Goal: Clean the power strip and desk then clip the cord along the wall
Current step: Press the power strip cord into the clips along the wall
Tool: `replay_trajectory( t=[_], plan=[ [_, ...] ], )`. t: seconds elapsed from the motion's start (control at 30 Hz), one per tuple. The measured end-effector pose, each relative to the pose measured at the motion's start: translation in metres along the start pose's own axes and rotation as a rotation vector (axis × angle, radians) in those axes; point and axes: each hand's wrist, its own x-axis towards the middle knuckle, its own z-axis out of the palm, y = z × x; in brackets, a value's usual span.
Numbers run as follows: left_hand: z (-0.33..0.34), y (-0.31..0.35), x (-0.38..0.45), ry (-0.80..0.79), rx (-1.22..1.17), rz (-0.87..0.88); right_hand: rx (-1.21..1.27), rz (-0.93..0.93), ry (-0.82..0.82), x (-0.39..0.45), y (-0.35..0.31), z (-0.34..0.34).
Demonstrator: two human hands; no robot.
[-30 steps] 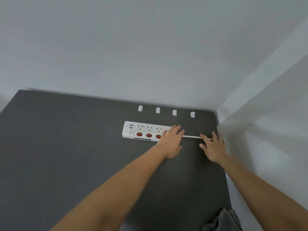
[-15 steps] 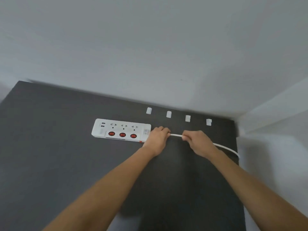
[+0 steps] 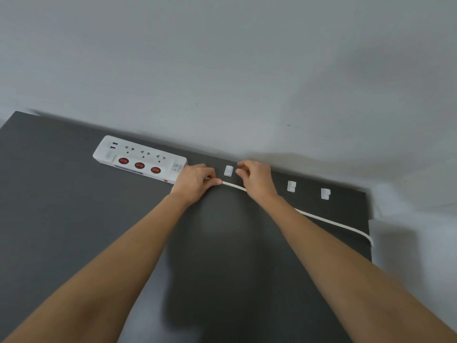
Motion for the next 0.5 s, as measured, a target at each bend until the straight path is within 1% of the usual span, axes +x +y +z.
replay_trajectory(
  t=[0.1, 0.2, 0.33, 0.5],
  plan=[
    [-0.003, -0.011, 0.006, 0.047, -0.046, -0.018, -0.072, -0.077, -0.08, 0.014, -0.007, 0.004],
    [-0.003, -0.017, 0.014, 0.113, -0.092, -0.053, -0.123, -0.109, -0.156, 0.022, -0.012, 0.004],
    [0.002, -0.017, 0.02, 0.173, -0.101, -0.057, -0.202, -0.148, -0.202, 0.026, -0.014, 0.003],
    [0.006, -0.018, 0.022, 0.206, -0.098, -0.042, -0.422, -0.225, -0.231, 0.03, -0.014, 0.009]
  ],
)
